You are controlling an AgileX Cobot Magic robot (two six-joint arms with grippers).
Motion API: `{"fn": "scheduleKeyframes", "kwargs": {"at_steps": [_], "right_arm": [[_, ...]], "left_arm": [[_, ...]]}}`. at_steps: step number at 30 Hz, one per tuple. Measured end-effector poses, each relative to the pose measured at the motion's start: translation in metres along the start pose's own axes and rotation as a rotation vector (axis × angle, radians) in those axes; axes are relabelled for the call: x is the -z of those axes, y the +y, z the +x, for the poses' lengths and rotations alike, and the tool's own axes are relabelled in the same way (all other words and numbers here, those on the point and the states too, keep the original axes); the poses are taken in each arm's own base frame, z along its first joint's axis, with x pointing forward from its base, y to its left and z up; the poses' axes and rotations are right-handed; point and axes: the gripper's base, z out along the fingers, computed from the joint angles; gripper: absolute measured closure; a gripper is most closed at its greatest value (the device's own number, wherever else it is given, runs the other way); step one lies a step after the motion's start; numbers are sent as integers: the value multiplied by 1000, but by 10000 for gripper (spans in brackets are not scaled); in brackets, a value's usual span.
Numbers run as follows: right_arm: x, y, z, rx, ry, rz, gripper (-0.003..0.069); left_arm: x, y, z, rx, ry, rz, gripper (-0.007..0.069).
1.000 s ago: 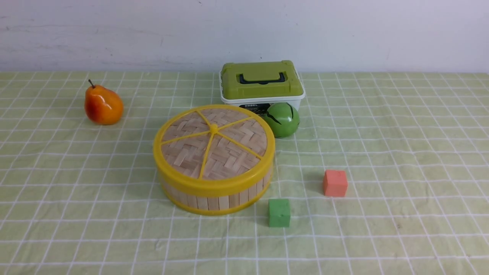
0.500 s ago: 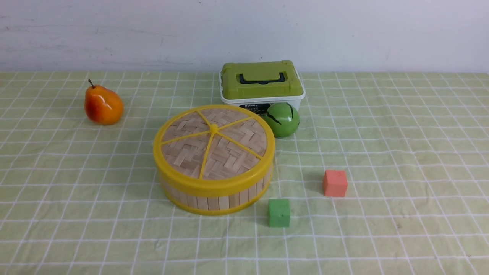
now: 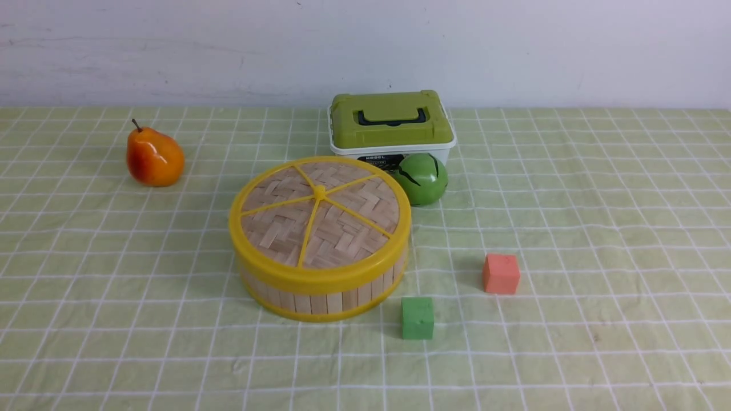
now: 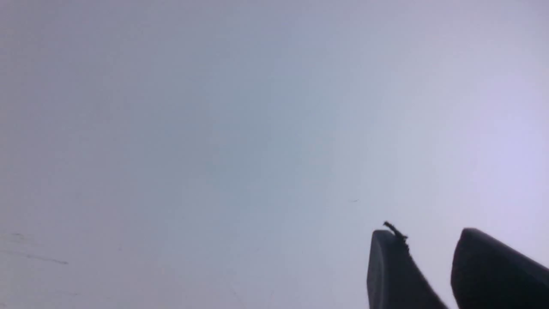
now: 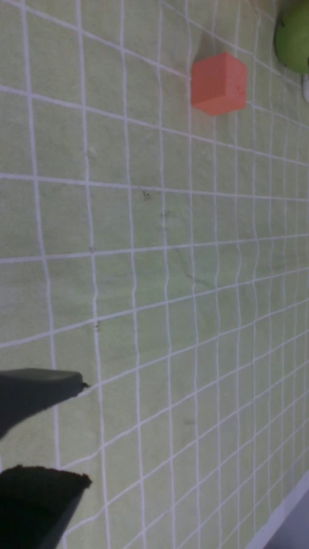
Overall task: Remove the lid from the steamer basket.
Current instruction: Use the left arm to lift the lid of the steamer
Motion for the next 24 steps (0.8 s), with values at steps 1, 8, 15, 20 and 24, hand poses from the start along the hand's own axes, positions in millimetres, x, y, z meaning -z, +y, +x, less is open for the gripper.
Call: {"fn": "scheduleKeyframes", "kwargs": {"at_steps": [1, 8, 15, 20, 24], "right_arm": [[0, 0, 0, 0, 0, 0, 418], [0, 0, 0, 0, 0, 0, 418], [0, 0, 0, 0, 0, 0, 418], [0, 0, 0, 0, 0, 0, 418], [0, 0, 0, 0, 0, 0, 418]], "left_arm": [[-3, -1, -5, 16, 4, -6, 436], [-56, -19, -72, 38, 149, -59, 637], [-160, -17, -48, -87, 489, -102, 637], [-221, -8, 3, 8, 812, -169, 637], [-260, -2, 46, 72, 1111, -213, 637]]}}
